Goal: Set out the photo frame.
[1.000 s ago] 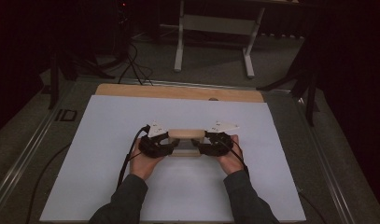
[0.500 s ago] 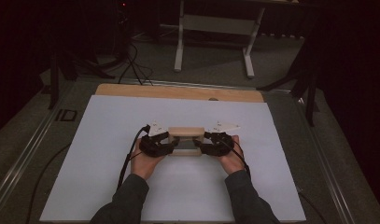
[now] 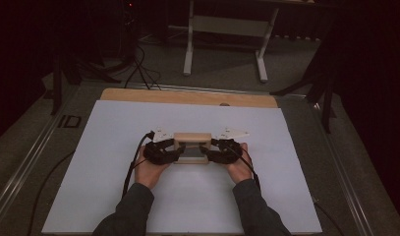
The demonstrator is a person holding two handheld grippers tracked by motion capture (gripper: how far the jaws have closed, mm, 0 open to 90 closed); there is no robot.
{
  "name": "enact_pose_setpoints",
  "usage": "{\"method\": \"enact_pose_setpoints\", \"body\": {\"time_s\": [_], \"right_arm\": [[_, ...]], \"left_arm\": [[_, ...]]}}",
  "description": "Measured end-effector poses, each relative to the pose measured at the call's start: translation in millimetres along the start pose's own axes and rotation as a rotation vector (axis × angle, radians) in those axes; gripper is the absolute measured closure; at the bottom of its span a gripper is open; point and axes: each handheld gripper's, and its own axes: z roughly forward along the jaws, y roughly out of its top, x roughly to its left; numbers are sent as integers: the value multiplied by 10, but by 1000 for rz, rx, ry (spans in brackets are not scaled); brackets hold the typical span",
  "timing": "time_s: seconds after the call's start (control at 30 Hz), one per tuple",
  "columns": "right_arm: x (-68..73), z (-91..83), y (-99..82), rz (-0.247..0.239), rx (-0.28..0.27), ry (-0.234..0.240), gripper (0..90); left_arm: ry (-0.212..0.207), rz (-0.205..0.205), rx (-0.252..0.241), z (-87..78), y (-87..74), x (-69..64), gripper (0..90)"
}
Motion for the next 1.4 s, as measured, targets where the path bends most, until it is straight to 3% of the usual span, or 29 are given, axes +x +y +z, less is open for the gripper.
{"method": "enact_pose_setpoints", "body": {"time_s": [0.43,0.67,1.07,1.4], "right_arm": [[5,79,42,-1,23,-18,469],[-6,112,26,3,44,-19,442],[-36,116,15,21,57,-33,354],[-21,66,6,9,88,-37,303]], "left_arm": [[-11,-50,-12,40,-14,70,477],[10,-32,35,123,-44,46,418],[30,-63,20,94,-36,83,362],[39,-39,38,-4,-25,80,352]]}}
